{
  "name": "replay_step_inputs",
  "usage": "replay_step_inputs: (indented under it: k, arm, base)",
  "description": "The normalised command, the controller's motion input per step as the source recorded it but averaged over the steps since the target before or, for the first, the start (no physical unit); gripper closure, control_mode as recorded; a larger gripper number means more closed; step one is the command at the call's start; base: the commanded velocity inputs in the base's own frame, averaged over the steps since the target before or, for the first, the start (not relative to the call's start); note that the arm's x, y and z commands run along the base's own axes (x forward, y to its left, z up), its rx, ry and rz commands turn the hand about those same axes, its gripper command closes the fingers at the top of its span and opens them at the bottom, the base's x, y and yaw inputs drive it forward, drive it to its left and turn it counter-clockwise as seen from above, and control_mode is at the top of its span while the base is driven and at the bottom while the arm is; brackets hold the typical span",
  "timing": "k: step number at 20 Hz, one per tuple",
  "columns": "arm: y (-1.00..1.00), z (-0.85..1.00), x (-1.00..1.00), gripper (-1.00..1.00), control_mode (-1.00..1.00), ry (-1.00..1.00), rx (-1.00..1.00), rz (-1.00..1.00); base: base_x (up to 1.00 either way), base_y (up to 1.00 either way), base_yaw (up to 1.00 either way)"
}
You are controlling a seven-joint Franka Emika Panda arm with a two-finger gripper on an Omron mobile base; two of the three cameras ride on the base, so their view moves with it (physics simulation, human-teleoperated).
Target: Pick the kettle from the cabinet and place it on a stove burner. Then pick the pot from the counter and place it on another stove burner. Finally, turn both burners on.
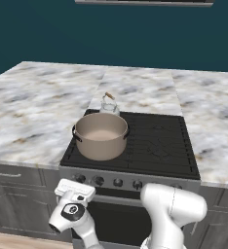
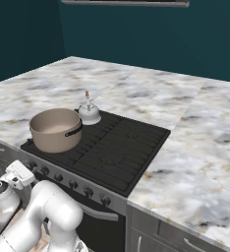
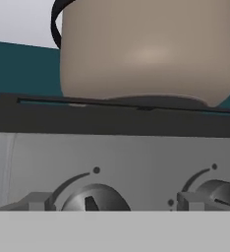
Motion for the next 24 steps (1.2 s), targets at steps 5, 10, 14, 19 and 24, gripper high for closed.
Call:
replay_step_inputs:
  k: [5,10,14,19,24]
  arm:
    - [0.0,-0.08,0.14,-1.0,-1.0,0.0,0.0,0.0]
    - [0.01,-0.21,0.08,-1.0,-1.0,0.0,0.0,0.0]
    - [0.06,-0.27,0.09,-1.0,-1.0,0.0,0.0,0.0]
    - [0.1,-0.17,0.16,-1.0,-1.0,0.0,0.0,0.0]
    - [0.06,-0.01,0.3,-1.0,-1.0,0.0,0.0,0.0]
  base:
    - [0.0,0.0,0.0]
    - [0.0,0.0,0.0]
    - [0.0,0.0,0.0]
    - [0.0,0.0,0.0]
    - [0.0,0.0,0.0]
